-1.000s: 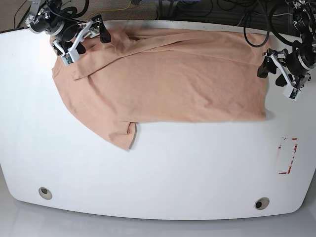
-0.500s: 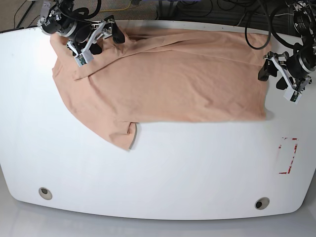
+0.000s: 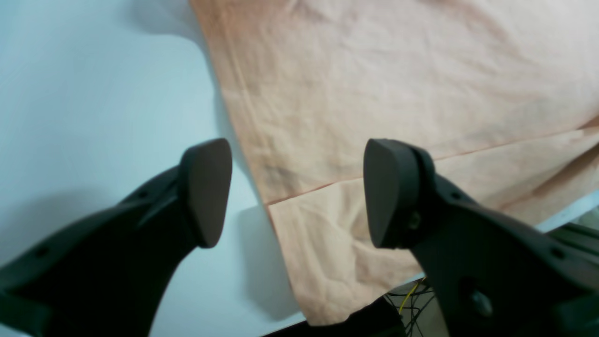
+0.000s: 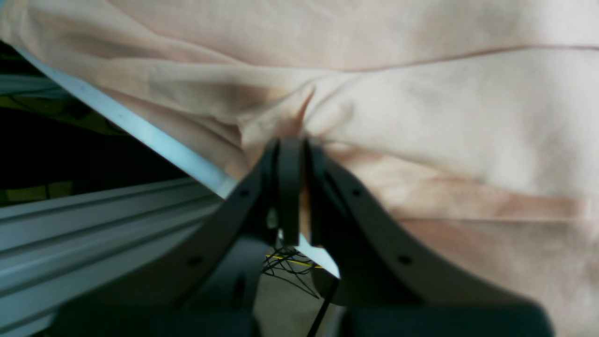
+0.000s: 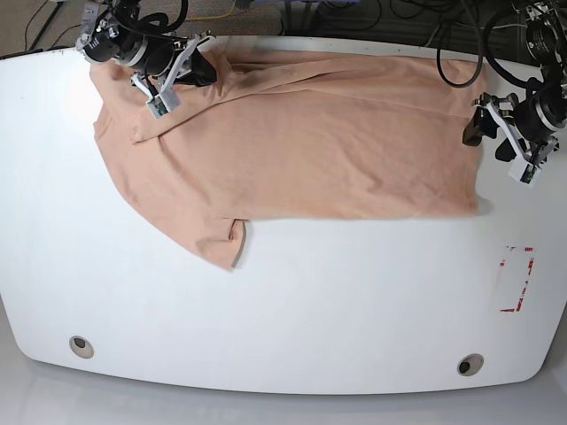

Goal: Layout the t-shirt on the table in an organized manner, then fold the t-shirt properly
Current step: 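Release the shirt and move the right gripper inward along the collar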

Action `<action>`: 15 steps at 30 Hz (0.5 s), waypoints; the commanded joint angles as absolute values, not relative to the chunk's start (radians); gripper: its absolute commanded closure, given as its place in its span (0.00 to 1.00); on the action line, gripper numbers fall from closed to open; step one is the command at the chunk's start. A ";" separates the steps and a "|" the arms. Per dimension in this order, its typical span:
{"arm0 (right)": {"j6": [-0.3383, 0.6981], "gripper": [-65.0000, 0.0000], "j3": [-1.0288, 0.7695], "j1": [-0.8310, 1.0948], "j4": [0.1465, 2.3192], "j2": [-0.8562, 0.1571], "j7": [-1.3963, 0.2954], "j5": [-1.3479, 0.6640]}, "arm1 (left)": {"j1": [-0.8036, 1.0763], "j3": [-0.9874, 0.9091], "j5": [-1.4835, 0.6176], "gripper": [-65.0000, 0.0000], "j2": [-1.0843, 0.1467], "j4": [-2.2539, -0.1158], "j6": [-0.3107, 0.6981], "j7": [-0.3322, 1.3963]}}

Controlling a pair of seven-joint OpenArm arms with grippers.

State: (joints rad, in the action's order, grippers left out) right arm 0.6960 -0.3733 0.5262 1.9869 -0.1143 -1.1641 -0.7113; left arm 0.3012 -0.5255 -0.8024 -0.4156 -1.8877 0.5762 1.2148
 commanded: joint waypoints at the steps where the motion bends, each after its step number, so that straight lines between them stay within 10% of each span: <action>1: 0.698 0.97 -0.380 0.527 2.003 -0.122 -1.153 -0.731 | 0.285 -0.533 -0.816 0.38 -0.433 -1.900 0.575 1.198; 15: 0.698 0.97 -0.383 0.420 2.006 -0.127 -1.155 -0.733 | 0.282 -0.533 -0.816 0.38 -0.433 -1.900 0.575 1.198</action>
State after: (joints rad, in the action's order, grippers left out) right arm 0.6971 -0.3794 0.4427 1.9869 -0.1143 -1.1755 -0.7116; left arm 0.2878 -0.5255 -0.8024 -0.4168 -1.8877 0.5758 1.2140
